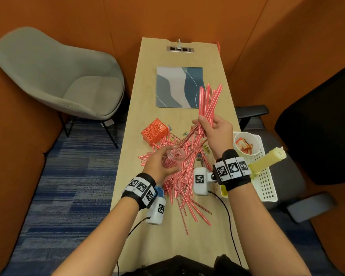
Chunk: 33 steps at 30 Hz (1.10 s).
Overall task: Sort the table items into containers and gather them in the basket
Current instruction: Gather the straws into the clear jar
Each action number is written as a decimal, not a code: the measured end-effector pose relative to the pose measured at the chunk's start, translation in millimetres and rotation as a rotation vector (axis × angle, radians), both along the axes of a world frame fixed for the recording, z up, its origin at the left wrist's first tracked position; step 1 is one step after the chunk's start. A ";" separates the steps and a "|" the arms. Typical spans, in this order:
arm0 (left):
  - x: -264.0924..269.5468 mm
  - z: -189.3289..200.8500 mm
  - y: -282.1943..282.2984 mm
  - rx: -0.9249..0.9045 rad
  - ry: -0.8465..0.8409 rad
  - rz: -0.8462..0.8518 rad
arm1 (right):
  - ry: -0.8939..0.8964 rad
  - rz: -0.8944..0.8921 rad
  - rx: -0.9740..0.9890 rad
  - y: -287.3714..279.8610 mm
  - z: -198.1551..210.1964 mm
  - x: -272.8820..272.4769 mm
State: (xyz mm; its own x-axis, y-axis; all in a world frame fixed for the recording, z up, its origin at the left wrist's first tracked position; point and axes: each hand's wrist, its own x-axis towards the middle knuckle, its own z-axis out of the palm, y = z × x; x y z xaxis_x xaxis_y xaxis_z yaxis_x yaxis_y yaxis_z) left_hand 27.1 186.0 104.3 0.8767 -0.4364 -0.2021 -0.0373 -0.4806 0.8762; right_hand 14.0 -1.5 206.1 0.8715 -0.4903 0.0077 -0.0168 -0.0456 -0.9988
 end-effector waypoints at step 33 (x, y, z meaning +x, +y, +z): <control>-7.1 8.3 -35.6 0.283 0.044 -0.040 | 0.047 -0.084 -0.425 -13.0 -59.4 3.9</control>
